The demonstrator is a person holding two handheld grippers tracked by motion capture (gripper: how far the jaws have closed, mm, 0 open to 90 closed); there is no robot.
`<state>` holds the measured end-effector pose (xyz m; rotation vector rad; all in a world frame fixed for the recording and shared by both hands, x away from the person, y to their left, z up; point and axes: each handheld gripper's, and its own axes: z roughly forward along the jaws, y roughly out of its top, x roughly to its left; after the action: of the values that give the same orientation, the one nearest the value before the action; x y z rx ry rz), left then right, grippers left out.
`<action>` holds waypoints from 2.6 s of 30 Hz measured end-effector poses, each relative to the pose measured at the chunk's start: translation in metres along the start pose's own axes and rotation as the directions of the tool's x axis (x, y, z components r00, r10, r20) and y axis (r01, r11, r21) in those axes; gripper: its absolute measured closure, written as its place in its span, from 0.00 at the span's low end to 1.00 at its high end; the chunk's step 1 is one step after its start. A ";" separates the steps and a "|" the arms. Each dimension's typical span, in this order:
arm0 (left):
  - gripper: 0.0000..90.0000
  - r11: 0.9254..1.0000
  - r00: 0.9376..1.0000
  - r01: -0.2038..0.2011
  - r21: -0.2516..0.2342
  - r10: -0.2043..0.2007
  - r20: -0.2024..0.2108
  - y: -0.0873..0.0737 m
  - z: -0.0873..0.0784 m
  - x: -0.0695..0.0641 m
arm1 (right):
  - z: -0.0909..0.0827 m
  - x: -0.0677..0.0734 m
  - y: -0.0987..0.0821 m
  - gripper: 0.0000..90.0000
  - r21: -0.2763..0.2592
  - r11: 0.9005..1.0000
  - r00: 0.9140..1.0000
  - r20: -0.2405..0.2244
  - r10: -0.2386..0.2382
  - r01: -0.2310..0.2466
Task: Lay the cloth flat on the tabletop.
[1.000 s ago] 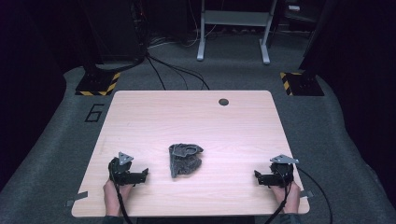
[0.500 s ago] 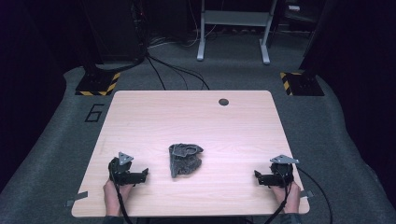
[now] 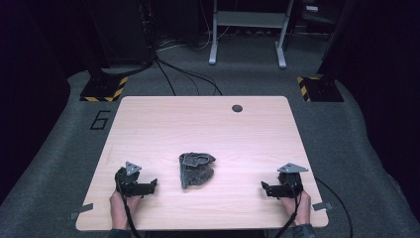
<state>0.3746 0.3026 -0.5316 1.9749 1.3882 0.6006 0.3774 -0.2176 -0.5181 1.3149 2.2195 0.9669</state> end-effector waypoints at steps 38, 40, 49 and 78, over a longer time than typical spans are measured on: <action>0.01 1.000 1.000 -0.002 -0.001 0.002 -0.001 0.000 0.000 0.000 | 0.073 0.174 0.129 0.86 -0.088 0.904 0.880 -0.205 -0.428 0.419; 0.01 1.000 1.000 -0.002 -0.001 0.002 -0.002 0.000 0.000 0.000 | 0.069 0.168 0.128 0.96 -0.102 0.921 0.901 -0.192 -0.389 0.376; 0.03 1.000 1.000 -0.003 -0.005 0.003 -0.001 -0.001 -0.001 0.000 | 0.037 0.139 0.138 0.98 -0.177 0.930 0.925 -0.153 -0.349 0.321; 0.61 0.952 0.899 -0.304 -0.029 0.297 0.322 0.054 0.022 -0.097 | 0.038 0.129 0.135 0.98 -0.132 0.950 0.942 -0.148 -0.303 0.284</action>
<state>0.3918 0.1935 -0.5079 2.2085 0.9021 0.3709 0.4205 -0.0471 -0.4437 0.8488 2.3621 1.0970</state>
